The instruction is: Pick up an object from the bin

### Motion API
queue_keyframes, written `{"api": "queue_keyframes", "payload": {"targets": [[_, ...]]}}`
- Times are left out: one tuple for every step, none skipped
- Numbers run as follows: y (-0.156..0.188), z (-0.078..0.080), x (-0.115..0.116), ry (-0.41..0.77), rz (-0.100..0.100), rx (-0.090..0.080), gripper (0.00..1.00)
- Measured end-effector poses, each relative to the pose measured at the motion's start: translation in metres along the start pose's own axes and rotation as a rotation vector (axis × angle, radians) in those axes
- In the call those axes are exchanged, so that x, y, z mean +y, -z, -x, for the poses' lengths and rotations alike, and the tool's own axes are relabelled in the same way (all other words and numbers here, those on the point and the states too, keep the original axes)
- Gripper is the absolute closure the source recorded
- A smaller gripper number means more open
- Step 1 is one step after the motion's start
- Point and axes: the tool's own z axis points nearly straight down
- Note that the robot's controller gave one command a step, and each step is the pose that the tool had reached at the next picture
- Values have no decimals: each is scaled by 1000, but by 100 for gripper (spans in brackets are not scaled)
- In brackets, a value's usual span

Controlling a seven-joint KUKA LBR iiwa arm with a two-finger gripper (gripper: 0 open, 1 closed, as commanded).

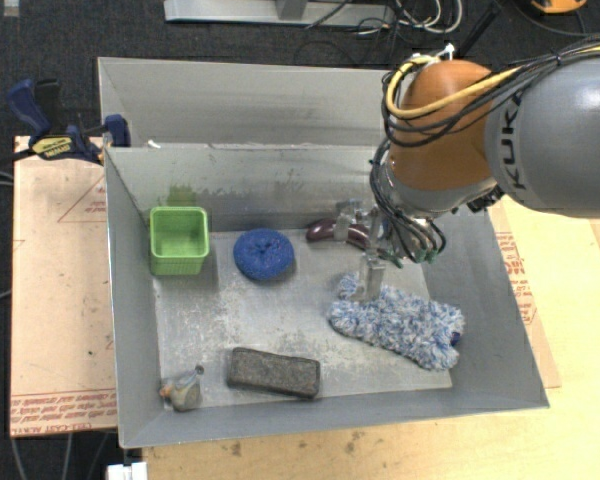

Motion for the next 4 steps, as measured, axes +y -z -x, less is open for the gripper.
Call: {"api": "queue_keyframes", "payload": {"targets": [[-12, -3, -13, -20, 0, -2, 0], [-39, -26, -31, 26, 0, -5, 0], [-74, -78, -59, -63, 1, -3, 100], [-74, -78, -59, -63, 1, -3, 100]]}}
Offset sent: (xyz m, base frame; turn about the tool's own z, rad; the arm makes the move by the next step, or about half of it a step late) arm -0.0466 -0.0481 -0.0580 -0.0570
